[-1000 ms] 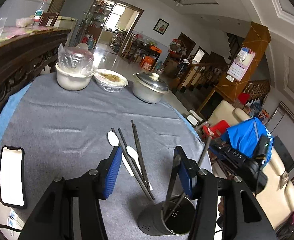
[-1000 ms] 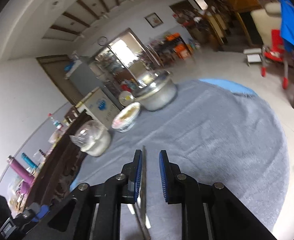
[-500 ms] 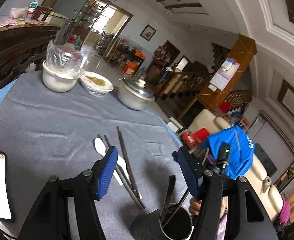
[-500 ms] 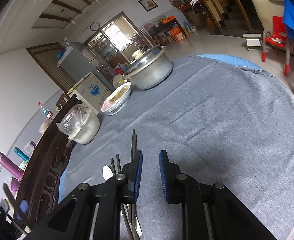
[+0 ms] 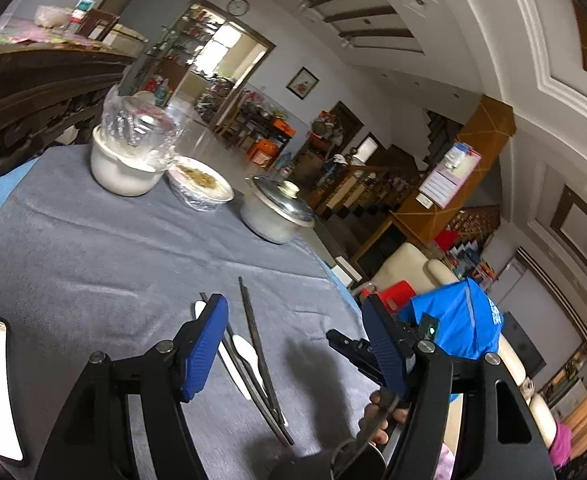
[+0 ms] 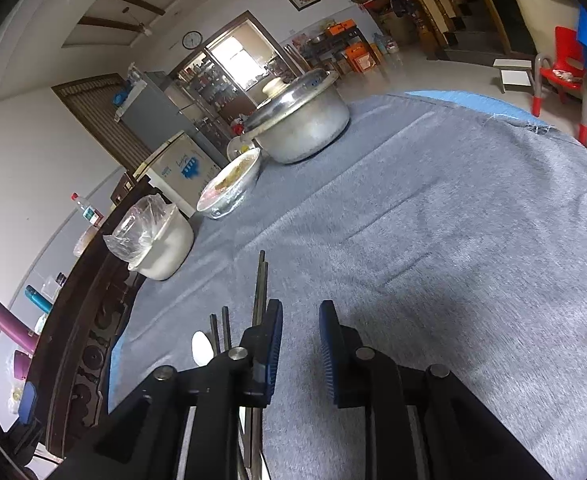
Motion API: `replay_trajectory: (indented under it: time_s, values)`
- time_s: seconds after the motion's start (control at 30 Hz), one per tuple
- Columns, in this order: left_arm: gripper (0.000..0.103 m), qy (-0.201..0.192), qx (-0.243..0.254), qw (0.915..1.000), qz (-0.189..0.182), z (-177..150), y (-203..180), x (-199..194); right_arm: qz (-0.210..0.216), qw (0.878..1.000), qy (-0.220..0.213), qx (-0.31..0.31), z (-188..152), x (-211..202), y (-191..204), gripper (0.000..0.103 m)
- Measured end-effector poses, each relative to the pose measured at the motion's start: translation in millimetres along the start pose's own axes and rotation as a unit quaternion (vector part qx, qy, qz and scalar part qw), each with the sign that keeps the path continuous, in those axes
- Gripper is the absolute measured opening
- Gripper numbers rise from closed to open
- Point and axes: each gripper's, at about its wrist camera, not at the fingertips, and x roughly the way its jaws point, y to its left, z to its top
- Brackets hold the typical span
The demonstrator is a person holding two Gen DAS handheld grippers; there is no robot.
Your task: Organize utensils
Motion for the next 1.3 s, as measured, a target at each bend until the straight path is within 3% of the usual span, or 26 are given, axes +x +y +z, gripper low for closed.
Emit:
replay_trajectory:
  time_s: [0.53, 0.9, 1.3]
  values:
    - [0.071, 0.023, -0.050, 0.9946, 0.088, 5.4, 45.0, 38.7, 0.016, 0.999, 0.033, -0.026, 10.7, 38.0, 3.3, 0.021]
    - [0.071, 0.044, -0.050, 0.9883, 0.137, 3.5, 62.5, 66.8, 0.043, 0.996, 0.062, -0.054, 18.8, 71.2, 14.9, 0.021]
    - [0.071, 0.047, -0.046, 0.9812, 0.181, 4.6, 75.9, 93.5, 0.064, 0.994, 0.066, -0.065, 25.6, 86.7, 24.8, 0.021]
